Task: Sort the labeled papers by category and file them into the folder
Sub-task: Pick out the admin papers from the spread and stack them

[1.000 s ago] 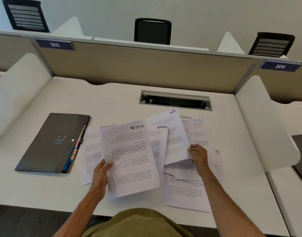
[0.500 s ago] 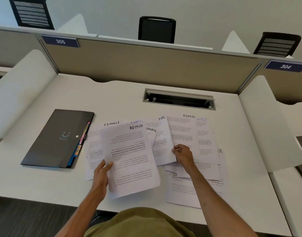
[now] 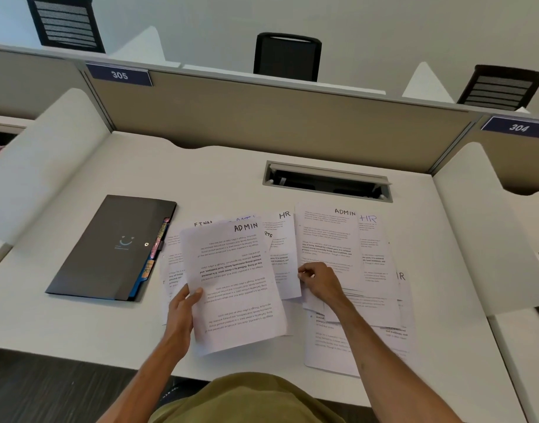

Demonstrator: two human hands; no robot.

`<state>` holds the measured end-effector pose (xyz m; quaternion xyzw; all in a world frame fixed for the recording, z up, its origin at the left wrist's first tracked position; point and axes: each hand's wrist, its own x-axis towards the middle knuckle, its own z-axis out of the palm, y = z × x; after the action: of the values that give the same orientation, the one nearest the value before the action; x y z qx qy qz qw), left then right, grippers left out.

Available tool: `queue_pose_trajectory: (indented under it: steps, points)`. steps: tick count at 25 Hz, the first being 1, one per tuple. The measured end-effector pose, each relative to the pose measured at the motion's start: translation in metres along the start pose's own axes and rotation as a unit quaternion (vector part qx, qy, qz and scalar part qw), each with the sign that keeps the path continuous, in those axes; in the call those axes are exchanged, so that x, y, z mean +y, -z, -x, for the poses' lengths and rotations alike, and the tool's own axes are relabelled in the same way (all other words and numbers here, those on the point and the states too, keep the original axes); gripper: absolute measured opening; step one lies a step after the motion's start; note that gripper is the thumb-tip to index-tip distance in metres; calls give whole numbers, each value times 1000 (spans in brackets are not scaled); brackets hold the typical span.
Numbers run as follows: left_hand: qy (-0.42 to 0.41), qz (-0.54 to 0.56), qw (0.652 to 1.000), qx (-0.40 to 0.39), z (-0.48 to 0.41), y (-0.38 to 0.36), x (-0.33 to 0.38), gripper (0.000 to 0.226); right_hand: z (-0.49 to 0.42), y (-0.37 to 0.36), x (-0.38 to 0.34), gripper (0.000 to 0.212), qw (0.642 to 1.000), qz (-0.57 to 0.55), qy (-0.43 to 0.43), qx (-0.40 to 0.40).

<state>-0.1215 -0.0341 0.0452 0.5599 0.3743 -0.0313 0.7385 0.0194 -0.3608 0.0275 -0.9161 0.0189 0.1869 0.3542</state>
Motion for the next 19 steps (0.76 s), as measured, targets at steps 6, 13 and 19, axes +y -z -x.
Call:
queue_pose_trajectory:
  steps: [6, 13, 19]
  points:
    - [2, -5, 1000, -3, -6, 12, 3, 34, -1, 9, -12, 11, 993, 48, -36, 105]
    - [4, -11, 1000, -15, -17, 14, 8, 31, -11, 36, 31, 76, 937, 133, -262, 186]
    - [10, -30, 999, -26, -25, 5, 17, 29, -10, 49, 55, 82, 929, 95, -297, 198]
